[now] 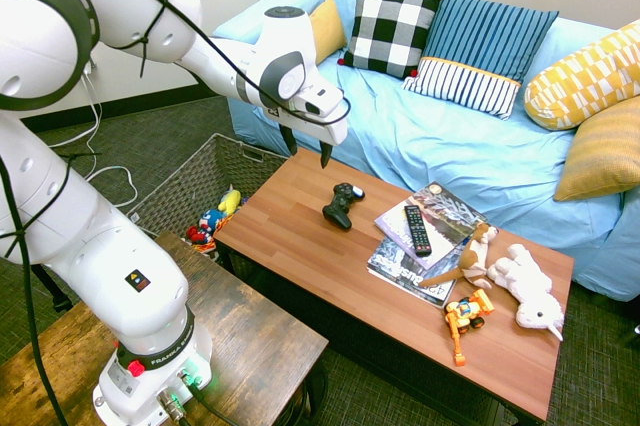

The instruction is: Put the gamepad in the basket

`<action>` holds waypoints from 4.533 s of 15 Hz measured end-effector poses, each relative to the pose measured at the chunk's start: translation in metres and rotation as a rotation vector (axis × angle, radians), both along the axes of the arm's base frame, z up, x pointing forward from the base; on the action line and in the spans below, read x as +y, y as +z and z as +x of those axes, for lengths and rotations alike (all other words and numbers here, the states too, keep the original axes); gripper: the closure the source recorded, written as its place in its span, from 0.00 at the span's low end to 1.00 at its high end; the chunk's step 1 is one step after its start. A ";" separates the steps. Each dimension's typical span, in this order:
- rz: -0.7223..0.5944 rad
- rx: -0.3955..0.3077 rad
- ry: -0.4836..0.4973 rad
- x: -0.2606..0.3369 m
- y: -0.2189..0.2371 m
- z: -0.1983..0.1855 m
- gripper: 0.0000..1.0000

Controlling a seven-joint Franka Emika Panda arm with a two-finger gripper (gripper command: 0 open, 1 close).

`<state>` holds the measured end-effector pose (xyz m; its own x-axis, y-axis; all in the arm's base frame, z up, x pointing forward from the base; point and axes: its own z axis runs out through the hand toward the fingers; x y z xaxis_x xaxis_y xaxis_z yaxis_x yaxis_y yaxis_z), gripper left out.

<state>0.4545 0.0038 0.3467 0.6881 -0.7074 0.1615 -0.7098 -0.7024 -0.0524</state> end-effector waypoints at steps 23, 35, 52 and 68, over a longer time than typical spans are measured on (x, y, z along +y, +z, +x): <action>0.034 0.087 -0.022 -0.011 -0.222 0.106 0.00; 0.030 0.095 -0.052 -0.015 -0.250 0.121 1.00; 0.037 0.038 -0.012 0.014 -0.201 0.130 1.00; -0.024 0.034 0.296 0.366 -0.168 0.034 1.00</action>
<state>0.4883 0.3698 0.1789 0.8692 -0.4715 0.1489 -0.4750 -0.8799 -0.0134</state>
